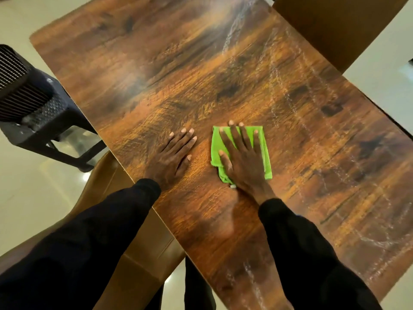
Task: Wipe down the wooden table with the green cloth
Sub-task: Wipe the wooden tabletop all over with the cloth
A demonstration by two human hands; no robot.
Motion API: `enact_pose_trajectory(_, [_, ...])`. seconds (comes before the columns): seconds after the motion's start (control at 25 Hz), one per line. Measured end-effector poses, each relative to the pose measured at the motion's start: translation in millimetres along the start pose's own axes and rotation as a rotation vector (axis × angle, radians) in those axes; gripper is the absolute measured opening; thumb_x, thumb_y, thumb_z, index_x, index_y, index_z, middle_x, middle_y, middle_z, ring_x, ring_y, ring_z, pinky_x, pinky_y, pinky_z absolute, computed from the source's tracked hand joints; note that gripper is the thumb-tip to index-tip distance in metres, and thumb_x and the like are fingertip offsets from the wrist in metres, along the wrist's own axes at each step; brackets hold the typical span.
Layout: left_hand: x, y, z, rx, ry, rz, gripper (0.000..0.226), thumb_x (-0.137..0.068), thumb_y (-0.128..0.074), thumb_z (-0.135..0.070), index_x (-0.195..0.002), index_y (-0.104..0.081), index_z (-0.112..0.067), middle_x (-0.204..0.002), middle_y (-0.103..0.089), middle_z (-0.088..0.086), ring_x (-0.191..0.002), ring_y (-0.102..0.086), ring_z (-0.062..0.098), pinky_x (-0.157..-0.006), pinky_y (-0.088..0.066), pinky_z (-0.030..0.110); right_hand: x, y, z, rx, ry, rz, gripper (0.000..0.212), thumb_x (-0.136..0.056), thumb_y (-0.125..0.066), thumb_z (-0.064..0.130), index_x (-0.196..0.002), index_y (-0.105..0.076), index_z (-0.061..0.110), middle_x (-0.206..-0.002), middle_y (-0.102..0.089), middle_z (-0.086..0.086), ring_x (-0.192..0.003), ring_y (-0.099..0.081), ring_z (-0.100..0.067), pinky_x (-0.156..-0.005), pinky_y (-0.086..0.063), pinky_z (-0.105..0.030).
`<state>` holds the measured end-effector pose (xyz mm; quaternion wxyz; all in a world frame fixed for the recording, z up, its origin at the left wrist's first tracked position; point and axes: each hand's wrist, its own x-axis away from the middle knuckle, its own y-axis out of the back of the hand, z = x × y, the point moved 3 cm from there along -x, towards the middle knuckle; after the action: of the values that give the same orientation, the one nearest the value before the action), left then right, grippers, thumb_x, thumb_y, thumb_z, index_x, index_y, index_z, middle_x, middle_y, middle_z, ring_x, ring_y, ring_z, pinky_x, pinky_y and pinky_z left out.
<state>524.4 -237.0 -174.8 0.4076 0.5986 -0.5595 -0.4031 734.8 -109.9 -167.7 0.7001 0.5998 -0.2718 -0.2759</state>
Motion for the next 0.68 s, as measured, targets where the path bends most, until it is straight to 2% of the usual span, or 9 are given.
enact_pose_trajectory(0.12, [0.5,-1.0,0.3,-0.031,0.006,-0.017,0.055,-0.114,-0.035,-0.030,-0.167,-0.028,-0.014,-0.176,-0.020,0.006,-0.165,-0.014,0.023,-0.133,-0.019,0.049,8.4,6.4,-49.2,-0.011,-0.101,-0.058,0.063,-0.113,-0.036,0.046,-0.173,-0.031,0.024,-0.183,-0.018,-0.008,-0.170,-0.015,-0.034,-0.134,-0.011,-0.065])
enact_pose_trajectory(0.24, [-0.2,-3.8,-0.4,-0.034,0.017,-0.022,0.055,-0.115,-0.033,-0.031,-0.167,-0.027,-0.014,-0.177,-0.020,0.005,-0.165,-0.013,0.021,-0.133,-0.020,0.049,-44.3,15.3,-80.5,-0.010,-0.224,-0.063,0.063,-0.116,-0.035,0.046,-0.174,-0.024,0.024,-0.183,-0.014,-0.010,-0.170,-0.012,-0.035,-0.134,-0.008,-0.065])
enact_pose_trajectory(0.36, [-0.1,-4.7,1.8,-0.030,0.014,-0.036,0.054,-0.114,-0.034,-0.029,-0.166,-0.029,-0.015,-0.176,-0.021,0.004,-0.165,-0.014,0.020,-0.134,-0.018,0.048,-82.5,17.6,-56.1,-0.016,-0.156,-0.008,0.065,-0.115,-0.030,0.049,-0.175,-0.020,0.025,-0.184,-0.009,-0.010,-0.171,-0.006,-0.035,-0.134,-0.006,-0.065])
enact_pose_trajectory(0.48, [-0.8,-4.7,2.0,-0.010,0.013,-0.043,0.055,-0.114,-0.035,-0.028,-0.166,-0.029,-0.015,-0.176,-0.021,0.004,-0.165,-0.015,0.020,-0.133,-0.020,0.049,-46.2,7.6,-36.7,-0.025,0.045,0.036,0.067,-0.114,-0.029,0.050,-0.175,-0.022,0.025,-0.184,-0.007,-0.008,-0.171,-0.004,-0.033,-0.134,-0.010,-0.066])
enact_pose_trajectory(0.52, [-1.1,-4.8,2.0,-0.014,0.011,-0.045,0.055,-0.114,-0.035,-0.029,-0.166,-0.029,-0.015,-0.176,-0.021,0.004,-0.165,-0.015,0.020,-0.133,-0.021,0.049,-29.1,5.5,-42.8,-0.018,0.062,0.026,0.066,-0.113,-0.031,0.049,-0.174,-0.024,0.025,-0.184,-0.009,-0.007,-0.171,-0.006,-0.033,-0.133,-0.012,-0.066])
enact_pose_trajectory(0.6, [-0.8,-4.8,1.1,-0.037,0.009,-0.053,0.055,-0.115,-0.034,-0.030,-0.167,-0.028,-0.015,-0.177,-0.021,0.004,-0.165,-0.016,0.020,-0.133,-0.022,0.049,-19.5,9.6,-67.3,-0.013,-0.012,-0.014,0.065,-0.113,-0.033,0.049,-0.174,-0.027,0.024,-0.184,-0.014,-0.008,-0.170,-0.010,-0.033,-0.133,-0.012,-0.067])
enact_pose_trajectory(0.68, [-0.9,-5.5,2.8,-0.040,0.015,-0.055,0.054,-0.115,-0.033,-0.031,-0.167,-0.029,-0.015,-0.177,-0.021,0.004,-0.165,-0.015,0.020,-0.132,-0.023,0.049,-46.7,14.9,-83.3,0.007,-0.117,-0.026,0.065,-0.114,-0.032,0.048,-0.174,-0.026,0.024,-0.183,-0.015,-0.009,-0.170,-0.012,-0.035,-0.133,-0.010,-0.067])
